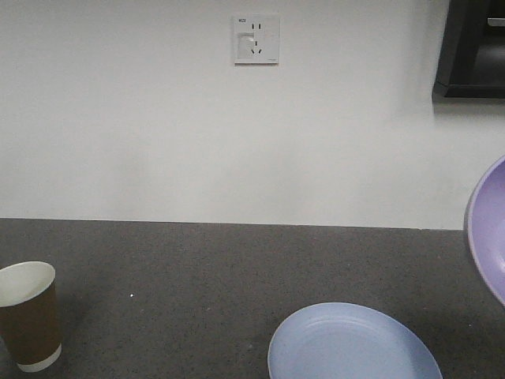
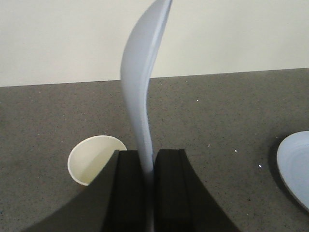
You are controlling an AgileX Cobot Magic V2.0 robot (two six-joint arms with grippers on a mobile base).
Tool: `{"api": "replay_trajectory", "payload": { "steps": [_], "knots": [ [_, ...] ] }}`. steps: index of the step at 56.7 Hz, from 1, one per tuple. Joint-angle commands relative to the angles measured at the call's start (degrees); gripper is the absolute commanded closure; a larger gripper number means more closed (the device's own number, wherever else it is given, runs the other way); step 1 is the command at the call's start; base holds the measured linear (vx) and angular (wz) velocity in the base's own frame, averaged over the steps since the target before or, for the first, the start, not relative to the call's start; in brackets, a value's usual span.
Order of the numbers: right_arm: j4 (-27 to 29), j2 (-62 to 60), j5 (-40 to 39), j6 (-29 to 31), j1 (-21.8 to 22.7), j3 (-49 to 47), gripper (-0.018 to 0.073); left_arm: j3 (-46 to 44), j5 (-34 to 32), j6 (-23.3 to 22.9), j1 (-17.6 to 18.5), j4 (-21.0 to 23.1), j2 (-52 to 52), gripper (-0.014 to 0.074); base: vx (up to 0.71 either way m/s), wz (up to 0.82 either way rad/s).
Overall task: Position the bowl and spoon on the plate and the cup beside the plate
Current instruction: 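Lower the lavender bowl onto the blue plate with the right gripper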
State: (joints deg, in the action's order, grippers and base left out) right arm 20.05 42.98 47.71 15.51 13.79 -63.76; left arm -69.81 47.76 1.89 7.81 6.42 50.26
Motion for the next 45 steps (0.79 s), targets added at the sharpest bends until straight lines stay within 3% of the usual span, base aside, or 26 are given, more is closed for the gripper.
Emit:
{"api": "replay_trajectory", "payload": {
  "steps": [1, 19, 27, 37, 45],
  "knots": [
    [1.6, 0.1, -4.8, 0.4, 0.3, -1.7, 0.0568, -1.4, -5.0, 0.0, 0.0, 0.6, -0.4, 0.0603, 0.0, 0.0],
    [4.1, 1.8, -5.4, 0.4, 0.3, -1.7, 0.0568, -1.4, -5.1, 0.0, 0.0, 0.6, -0.4, 0.0603, 0.0, 0.0],
    [8.7, 3.9, -4.7, 0.4, 0.3, -1.7, 0.0568, -1.4, -6.4, 0.0, 0.0, 0.6, -0.4, 0.0603, 0.0, 0.0],
    [15.3, 10.1, -2.9, 6.0, -0.2, -1.7, 0.0568, -1.4, -8.4, 0.0, 0.0, 0.7, -0.4, 0.0603, 0.0, 0.0],
    [15.5, 16.0, -1.5, 8.3, -3.5, -1.7, 0.0568, -1.4, -8.0, 0.0, 0.0, 1.1, -0.4, 0.0603, 0.0, 0.0]
  ]
}}
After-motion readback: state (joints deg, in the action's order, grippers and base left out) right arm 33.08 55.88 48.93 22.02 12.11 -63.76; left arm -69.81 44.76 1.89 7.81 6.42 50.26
